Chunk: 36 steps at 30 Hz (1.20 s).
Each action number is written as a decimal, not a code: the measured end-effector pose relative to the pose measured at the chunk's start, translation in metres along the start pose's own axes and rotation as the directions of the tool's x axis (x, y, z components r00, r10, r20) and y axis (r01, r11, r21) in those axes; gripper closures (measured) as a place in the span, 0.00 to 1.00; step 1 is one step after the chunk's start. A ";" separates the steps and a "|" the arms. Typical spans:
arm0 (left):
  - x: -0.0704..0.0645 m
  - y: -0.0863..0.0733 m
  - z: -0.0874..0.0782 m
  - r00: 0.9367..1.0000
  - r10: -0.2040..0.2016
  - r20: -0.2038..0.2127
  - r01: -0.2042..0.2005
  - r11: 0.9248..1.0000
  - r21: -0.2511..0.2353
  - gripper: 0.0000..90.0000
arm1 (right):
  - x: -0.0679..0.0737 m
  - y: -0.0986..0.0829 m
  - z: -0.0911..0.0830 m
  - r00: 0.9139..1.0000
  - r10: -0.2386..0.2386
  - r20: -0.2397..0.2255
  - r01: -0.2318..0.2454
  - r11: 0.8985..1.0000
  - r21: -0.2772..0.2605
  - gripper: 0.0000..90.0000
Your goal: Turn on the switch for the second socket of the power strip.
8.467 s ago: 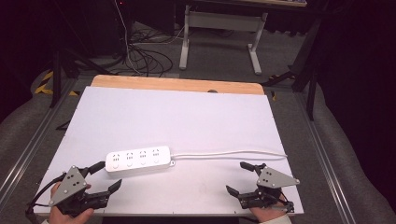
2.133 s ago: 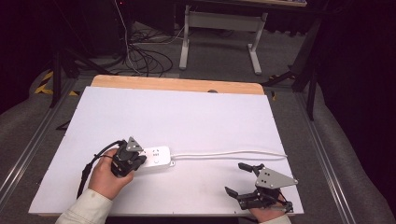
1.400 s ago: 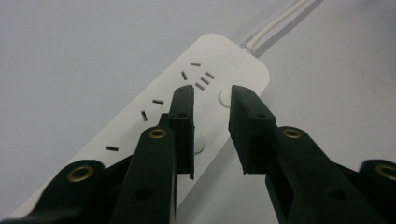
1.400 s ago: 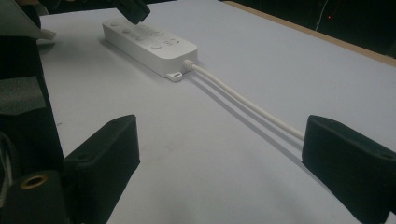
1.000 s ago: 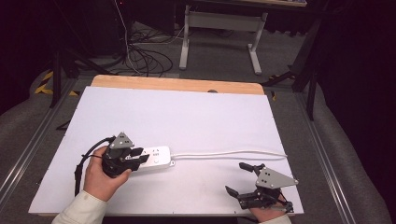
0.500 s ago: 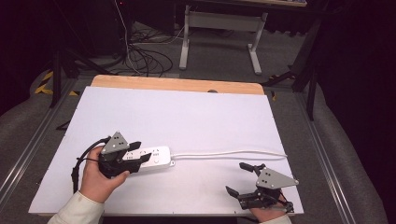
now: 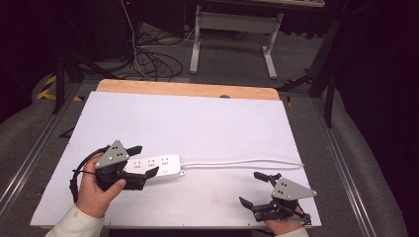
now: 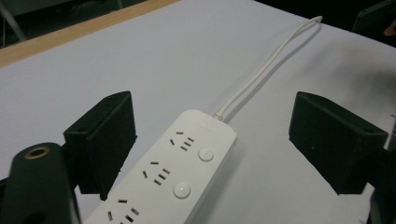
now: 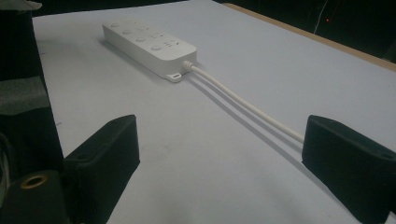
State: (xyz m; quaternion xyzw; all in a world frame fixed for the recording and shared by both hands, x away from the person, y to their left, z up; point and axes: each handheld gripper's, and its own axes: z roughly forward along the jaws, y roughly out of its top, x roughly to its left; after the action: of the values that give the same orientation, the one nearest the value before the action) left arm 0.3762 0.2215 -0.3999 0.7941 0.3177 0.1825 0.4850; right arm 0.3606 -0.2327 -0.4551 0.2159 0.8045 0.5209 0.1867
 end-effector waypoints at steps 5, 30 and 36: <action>0.000 -0.005 -0.012 0.999 0.029 0.014 -0.029 1.000 -0.007 0.12 | 0.000 0.000 0.000 1.000 0.000 -0.002 0.000 1.000 -0.001 0.13; 0.009 -0.052 -0.041 0.997 0.065 -0.033 -0.066 0.997 -0.045 0.05 | 0.000 0.000 0.000 1.000 0.003 0.004 -0.003 1.000 -0.002 0.13; 0.011 -0.065 -0.043 0.998 0.063 -0.019 -0.064 0.998 -0.029 0.05 | 0.000 0.000 0.000 1.000 0.005 0.000 -0.005 1.000 -0.002 0.13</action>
State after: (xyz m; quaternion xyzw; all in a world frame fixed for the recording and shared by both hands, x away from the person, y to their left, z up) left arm 0.3373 0.2781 -0.4383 0.7948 0.2938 0.2097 0.4879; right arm 0.3606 -0.2329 -0.4551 0.2179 0.8034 0.5222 0.1857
